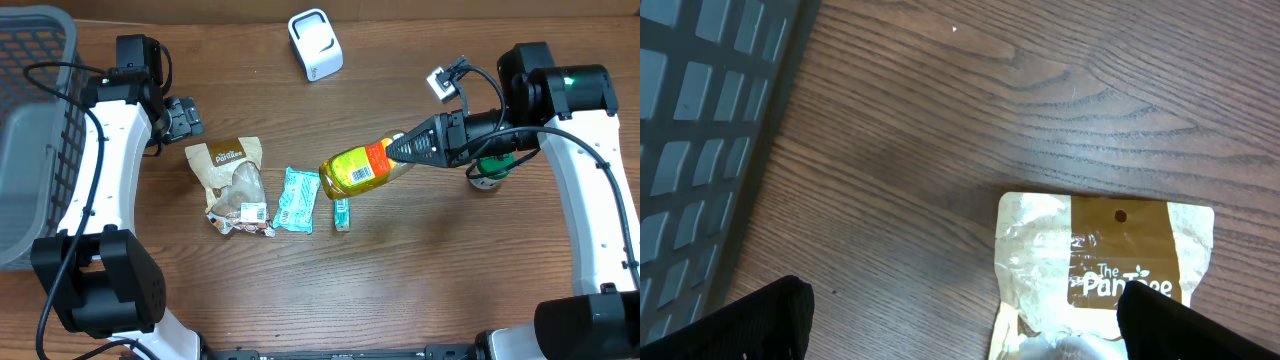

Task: Scan the item barcode
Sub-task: 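Lift the bottle and swing it toward the white scanner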

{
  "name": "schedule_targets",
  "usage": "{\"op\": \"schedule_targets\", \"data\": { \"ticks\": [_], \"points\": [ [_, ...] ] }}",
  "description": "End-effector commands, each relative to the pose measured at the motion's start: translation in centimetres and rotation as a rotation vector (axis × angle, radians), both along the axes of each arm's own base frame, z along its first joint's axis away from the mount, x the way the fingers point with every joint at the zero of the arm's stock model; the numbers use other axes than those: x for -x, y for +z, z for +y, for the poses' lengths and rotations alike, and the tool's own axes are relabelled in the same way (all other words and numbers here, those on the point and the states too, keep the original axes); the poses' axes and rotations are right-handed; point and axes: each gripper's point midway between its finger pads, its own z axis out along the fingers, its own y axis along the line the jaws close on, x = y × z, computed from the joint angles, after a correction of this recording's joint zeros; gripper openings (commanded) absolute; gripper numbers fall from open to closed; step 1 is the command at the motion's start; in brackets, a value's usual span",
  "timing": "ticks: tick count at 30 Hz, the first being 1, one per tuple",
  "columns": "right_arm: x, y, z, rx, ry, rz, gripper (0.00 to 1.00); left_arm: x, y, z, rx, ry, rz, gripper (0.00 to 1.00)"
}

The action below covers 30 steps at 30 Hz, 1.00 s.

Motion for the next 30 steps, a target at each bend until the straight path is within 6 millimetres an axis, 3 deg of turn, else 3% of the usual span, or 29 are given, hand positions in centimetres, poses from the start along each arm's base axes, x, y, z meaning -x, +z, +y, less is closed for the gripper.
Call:
{"op": "schedule_targets", "data": {
  "ticks": [1, 22, 30],
  "points": [
    [0.8, 2.9, 0.4, -0.097, 0.015, -0.067, 0.24, -0.1, 1.0, 0.0, -0.015, -0.006, -0.023, 1.00],
    [1.2, 3.0, 0.4, -0.092, 0.006, -0.033, 0.24, -0.1, 1.0, 0.0, -0.015, -0.006, -0.023, 1.00],
    [4.2, 3.7, 1.5, -0.035, 0.056, -0.066, 0.24, -0.1, 1.0, 0.0, -0.015, -0.006, -0.023, 1.00]
  ]
}}
